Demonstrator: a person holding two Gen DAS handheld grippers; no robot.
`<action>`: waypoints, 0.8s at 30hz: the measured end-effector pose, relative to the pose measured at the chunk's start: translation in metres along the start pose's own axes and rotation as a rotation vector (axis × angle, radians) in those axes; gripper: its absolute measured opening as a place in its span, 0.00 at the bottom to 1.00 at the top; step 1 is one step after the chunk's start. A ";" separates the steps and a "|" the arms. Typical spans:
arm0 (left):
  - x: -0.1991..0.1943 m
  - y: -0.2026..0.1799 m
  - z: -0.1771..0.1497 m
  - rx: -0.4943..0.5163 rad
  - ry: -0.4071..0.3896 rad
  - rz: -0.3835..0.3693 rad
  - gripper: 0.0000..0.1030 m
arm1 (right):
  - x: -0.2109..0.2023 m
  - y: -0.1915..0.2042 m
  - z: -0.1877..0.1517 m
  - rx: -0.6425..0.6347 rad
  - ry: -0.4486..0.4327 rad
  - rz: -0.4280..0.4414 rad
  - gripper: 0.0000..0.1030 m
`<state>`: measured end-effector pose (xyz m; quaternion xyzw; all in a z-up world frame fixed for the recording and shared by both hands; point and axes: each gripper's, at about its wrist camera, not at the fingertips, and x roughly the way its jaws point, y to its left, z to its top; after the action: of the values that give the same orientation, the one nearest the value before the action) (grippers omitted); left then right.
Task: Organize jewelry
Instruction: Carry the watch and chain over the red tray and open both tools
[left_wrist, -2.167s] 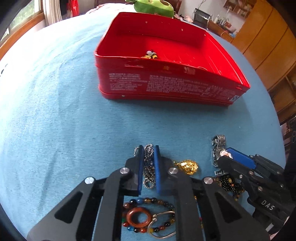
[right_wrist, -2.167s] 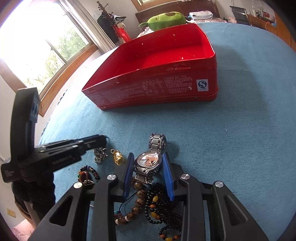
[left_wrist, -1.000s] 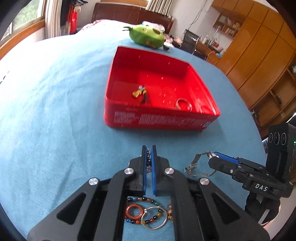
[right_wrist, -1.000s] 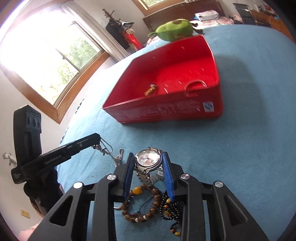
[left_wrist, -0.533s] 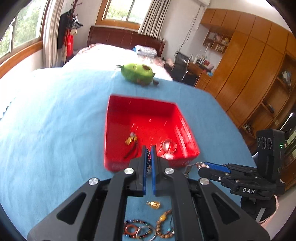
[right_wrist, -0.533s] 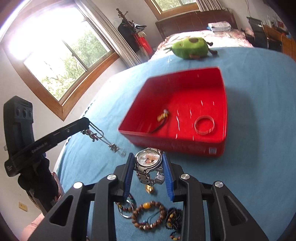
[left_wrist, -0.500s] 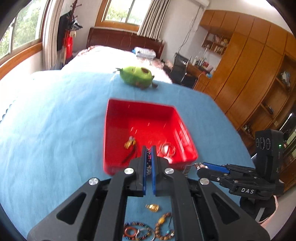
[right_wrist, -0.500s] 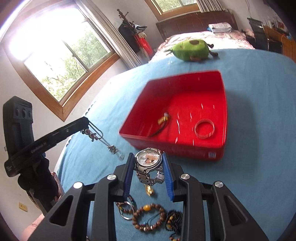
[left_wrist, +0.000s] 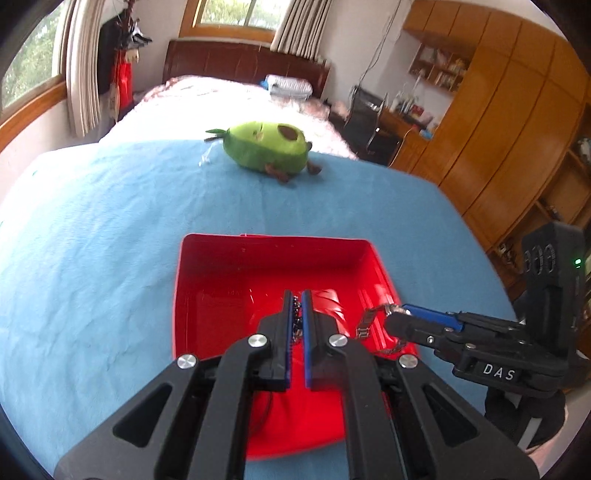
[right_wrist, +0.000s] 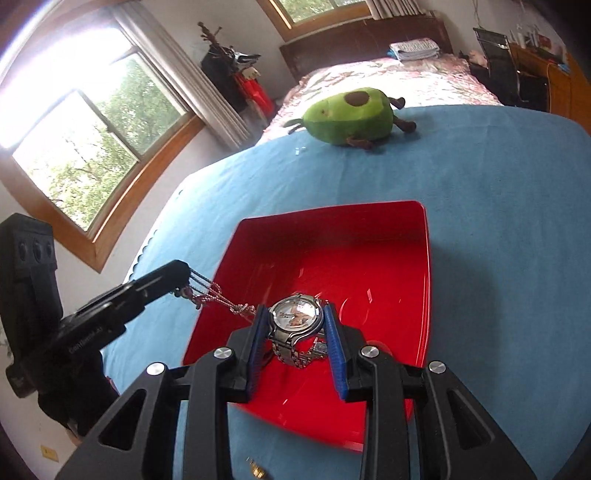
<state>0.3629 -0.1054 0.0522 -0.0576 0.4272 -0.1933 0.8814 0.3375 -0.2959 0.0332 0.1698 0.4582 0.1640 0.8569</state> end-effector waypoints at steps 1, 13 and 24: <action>0.013 0.002 0.005 0.002 0.011 0.006 0.02 | 0.007 -0.003 0.006 0.002 0.002 -0.012 0.30; 0.096 0.021 0.023 -0.018 0.132 0.054 0.02 | 0.075 -0.018 0.031 -0.056 0.085 -0.154 0.30; 0.063 0.031 -0.022 -0.050 0.164 0.005 0.26 | 0.037 -0.016 -0.016 -0.043 0.075 -0.081 0.35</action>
<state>0.3898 -0.0996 -0.0159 -0.0624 0.5028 -0.1844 0.8422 0.3458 -0.2921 -0.0090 0.1263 0.4928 0.1452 0.8486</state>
